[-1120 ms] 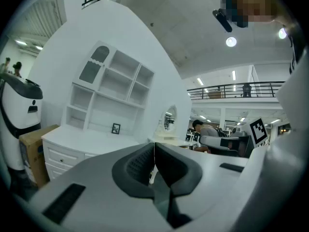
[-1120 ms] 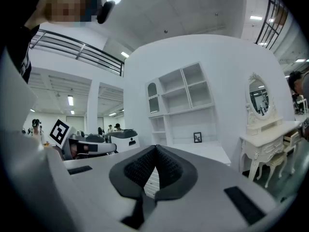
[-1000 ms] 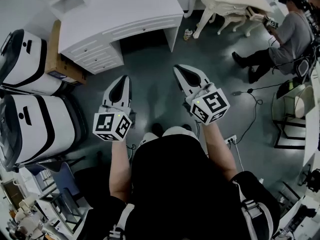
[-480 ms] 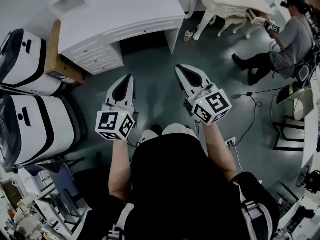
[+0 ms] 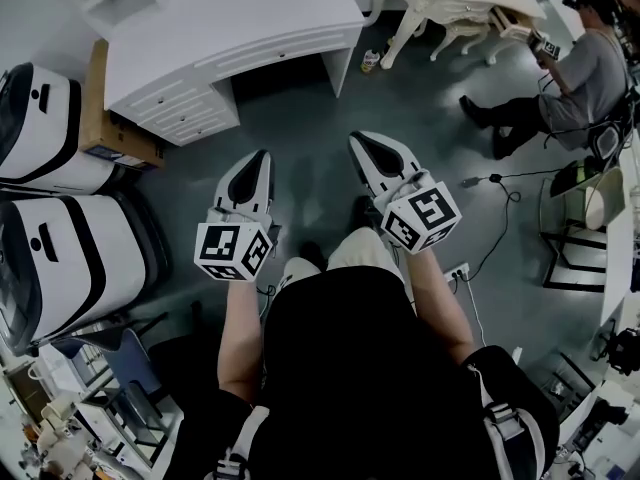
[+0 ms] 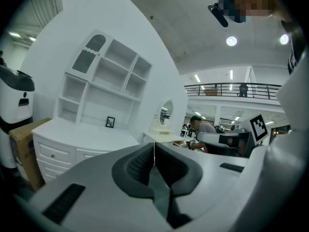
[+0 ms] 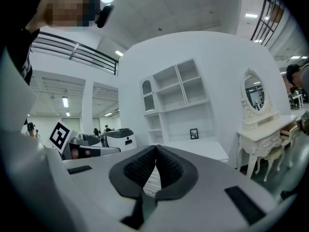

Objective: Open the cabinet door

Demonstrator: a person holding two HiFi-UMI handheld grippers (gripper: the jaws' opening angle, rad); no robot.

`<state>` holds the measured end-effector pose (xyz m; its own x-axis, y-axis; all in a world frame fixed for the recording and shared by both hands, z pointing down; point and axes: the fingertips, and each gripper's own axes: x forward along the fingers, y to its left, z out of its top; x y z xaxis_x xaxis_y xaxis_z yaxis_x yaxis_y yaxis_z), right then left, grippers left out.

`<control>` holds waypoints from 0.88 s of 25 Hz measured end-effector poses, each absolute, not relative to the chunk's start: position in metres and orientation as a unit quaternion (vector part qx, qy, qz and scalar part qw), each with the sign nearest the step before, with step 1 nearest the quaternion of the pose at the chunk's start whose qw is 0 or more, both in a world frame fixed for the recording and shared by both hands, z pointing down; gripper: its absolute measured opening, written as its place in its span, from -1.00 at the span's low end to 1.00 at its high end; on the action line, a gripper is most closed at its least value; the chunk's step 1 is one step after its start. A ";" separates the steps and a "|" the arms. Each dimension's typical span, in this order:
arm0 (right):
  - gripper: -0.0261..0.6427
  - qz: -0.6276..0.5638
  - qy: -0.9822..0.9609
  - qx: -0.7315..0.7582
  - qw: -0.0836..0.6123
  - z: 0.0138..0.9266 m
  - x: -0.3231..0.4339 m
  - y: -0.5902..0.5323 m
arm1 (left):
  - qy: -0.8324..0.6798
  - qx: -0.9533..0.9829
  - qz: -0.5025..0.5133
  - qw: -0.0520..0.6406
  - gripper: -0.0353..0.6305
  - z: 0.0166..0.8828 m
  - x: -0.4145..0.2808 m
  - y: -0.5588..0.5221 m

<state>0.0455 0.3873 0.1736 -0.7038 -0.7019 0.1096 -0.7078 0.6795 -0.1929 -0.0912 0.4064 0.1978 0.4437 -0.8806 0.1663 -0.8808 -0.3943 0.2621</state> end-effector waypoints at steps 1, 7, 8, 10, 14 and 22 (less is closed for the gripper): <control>-0.87 0.111 -0.917 0.384 0.015 0.175 0.048 0.384 | -0.528 0.834 0.001 0.158 -0.82 0.200 -0.088 0.403; -0.87 0.111 -0.923 0.367 0.022 0.181 0.064 0.346 | -0.540 0.826 0.006 0.164 -0.82 0.205 -0.066 0.370; -0.87 0.111 -0.925 0.363 0.021 0.180 0.067 0.337 | -0.542 0.824 0.007 0.165 -0.82 0.205 -0.062 0.362; -0.87 0.110 -0.928 0.354 0.021 0.176 0.074 0.318 | -0.547 0.821 0.010 0.166 -0.82 0.203 -0.052 0.347; -0.87 0.108 -0.937 0.333 0.021 0.170 0.085 0.283 | -0.561 0.811 0.011 0.167 -0.82 0.200 -0.032 0.316; -0.87 0.108 -0.952 0.285 0.031 0.171 0.121 0.224 | -0.591 0.788 0.007 0.171 -0.82 0.200 0.018 0.262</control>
<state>0.1205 0.2240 0.1709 -0.8354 -0.5362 0.1211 -0.5497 0.8141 -0.1874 0.0178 0.2623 0.2004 0.3019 -0.9292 0.2132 -0.9339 -0.2434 0.2619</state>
